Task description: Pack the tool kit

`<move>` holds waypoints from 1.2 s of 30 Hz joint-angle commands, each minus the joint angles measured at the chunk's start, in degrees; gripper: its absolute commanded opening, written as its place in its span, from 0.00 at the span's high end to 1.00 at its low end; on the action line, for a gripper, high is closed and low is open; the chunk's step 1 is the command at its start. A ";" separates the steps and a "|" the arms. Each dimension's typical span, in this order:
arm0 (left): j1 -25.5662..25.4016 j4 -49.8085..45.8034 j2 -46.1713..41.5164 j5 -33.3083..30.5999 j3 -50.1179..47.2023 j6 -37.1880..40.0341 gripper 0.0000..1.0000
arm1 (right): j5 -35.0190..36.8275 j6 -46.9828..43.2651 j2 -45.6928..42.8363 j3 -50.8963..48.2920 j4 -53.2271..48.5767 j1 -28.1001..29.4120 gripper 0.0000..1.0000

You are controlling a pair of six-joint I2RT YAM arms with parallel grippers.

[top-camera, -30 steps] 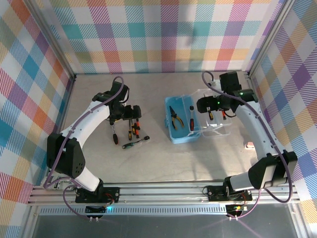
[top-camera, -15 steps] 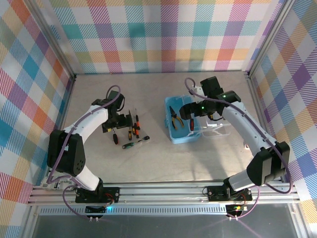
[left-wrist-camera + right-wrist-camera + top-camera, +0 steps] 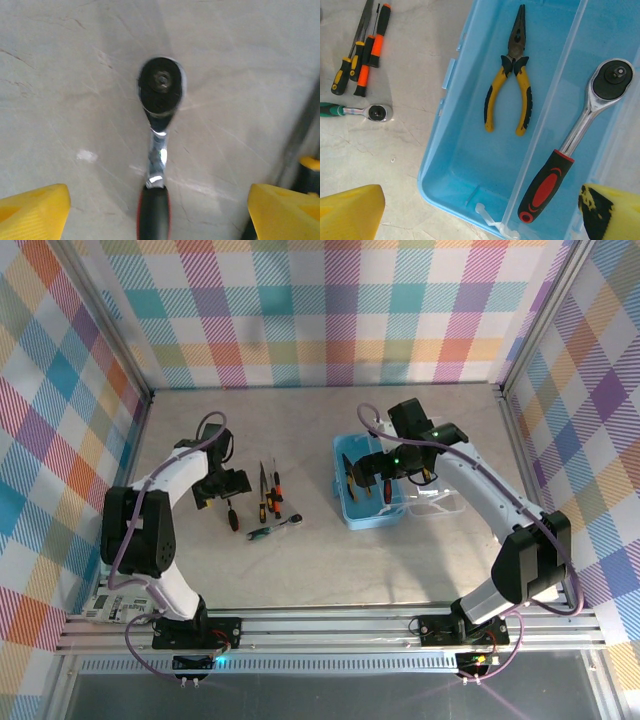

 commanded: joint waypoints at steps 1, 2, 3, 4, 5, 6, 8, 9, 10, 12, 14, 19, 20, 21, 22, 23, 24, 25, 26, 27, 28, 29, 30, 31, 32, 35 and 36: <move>1.88 0.93 2.81 0.88 2.25 1.43 0.12 | 0.41 0.36 0.41 1.52 -0.79 0.41 0.01; 2.32 1.15 3.63 0.97 2.58 1.52 0.13 | 0.41 0.26 0.41 1.52 -0.88 0.36 0.01; 2.67 1.32 4.39 0.97 2.92 1.68 0.14 | 0.50 0.18 0.41 1.58 -0.96 0.41 0.01; 2.93 1.31 4.95 0.98 3.25 1.81 0.16 | 0.59 0.05 0.45 1.60 -1.03 0.41 0.01; 3.20 1.44 5.50 0.95 3.48 1.82 0.17 | 0.59 0.01 0.55 1.72 -1.05 0.37 0.01; 3.44 1.72 6.04 1.22 3.62 1.79 0.18 | 0.64 0.00 0.66 1.75 -1.14 0.41 0.01; 3.74 1.98 7.10 1.56 4.07 1.91 0.20 | 0.60 0.00 0.93 2.05 -1.20 0.40 0.01; 3.91 2.21 7.69 1.60 4.25 1.89 0.21 | 0.59 0.00 1.01 2.18 -1.32 0.41 0.01; 4.01 2.32 8.21 1.69 4.49 1.88 0.21 | 0.55 0.00 1.19 2.35 -1.38 0.41 0.01; 4.14 2.74 9.45 2.12 4.95 1.82 0.25 | 0.63 -0.07 1.46 2.71 -1.66 0.41 0.01; 4.24 2.84 10.57 2.37 5.62 1.88 0.29 | 0.72 -0.13 1.55 3.04 -1.82 0.40 0.01; 4.29 3.31 12.75 3.08 6.80 2.04 0.40 | 0.86 -0.18 1.73 3.48 -2.26 0.41 0.01; 4.29 3.46 13.08 3.39 6.99 2.02 0.44 | 0.84 -0.22 1.69 3.62 -2.33 0.41 0.01; 4.29 3.49 13.38 3.68 7.14 1.97 0.48 | 0.86 -0.18 1.82 3.68 -2.46 0.43 0.01; 4.29 3.57 13.54 3.92 7.26 1.98 0.52 | 0.87 -0.18 1.82 3.79 -2.54 0.49 0.01; 4.28 3.73 13.66 4.14 7.34 1.95 0.57 | 0.86 -0.19 1.82 3.87 -2.64 0.49 0.01; 4.29 3.77 13.74 4.32 7.40 1.89 0.62 | 0.86 -0.30 1.82 3.92 -2.64 0.50 0.01; 4.29 3.84 13.71 4.49 7.44 1.88 0.66 | 0.86 -0.28 1.81 4.02 -2.72 0.50 0.01; 4.29 3.93 13.63 4.67 7.30 1.92 0.70 | 0.86 -0.27 1.77 3.98 -2.72 0.49 0.01; 4.28 3.93 13.56 4.79 7.35 2.02 0.75 | 0.86 -0.34 1.81 3.97 -2.77 0.50 0.01; 4.29 3.88 13.44 4.94 7.27 2.02 0.78 | 0.86 -0.33 1.74 4.03 -2.81 0.50 0.01; 4.28 3.94 13.33 5.02 7.13 2.06 0.82 | 0.94 -0.35 1.69 3.98 -2.81 0.50 0.01; 4.24 3.93 13.02 5.17 6.92 2.16 0.86 | 0.87 -0.34 1.62 3.84 -2.77 0.52 0.01; 4.28 4.01 12.74 5.28 6.59 2.24 0.89 | 0.86 -0.28 1.56 3.78 -2.79 0.57 0.01; 4.22 4.06 12.31 5.39 6.25 2.31 0.94 | 0.86 -0.26 1.47 3.66 -2.81 0.59 0.01; 4.20 3.93 10.32 5.88 5.07 2.58 1.00 | 0.84 -0.35 1.05 3.38 -2.89 0.55 0.01; 4.12 3.74 9.32 5.85 4.73 2.66 1.00 | 0.85 -0.35 0.95 3.35 -2.90 0.54 0.01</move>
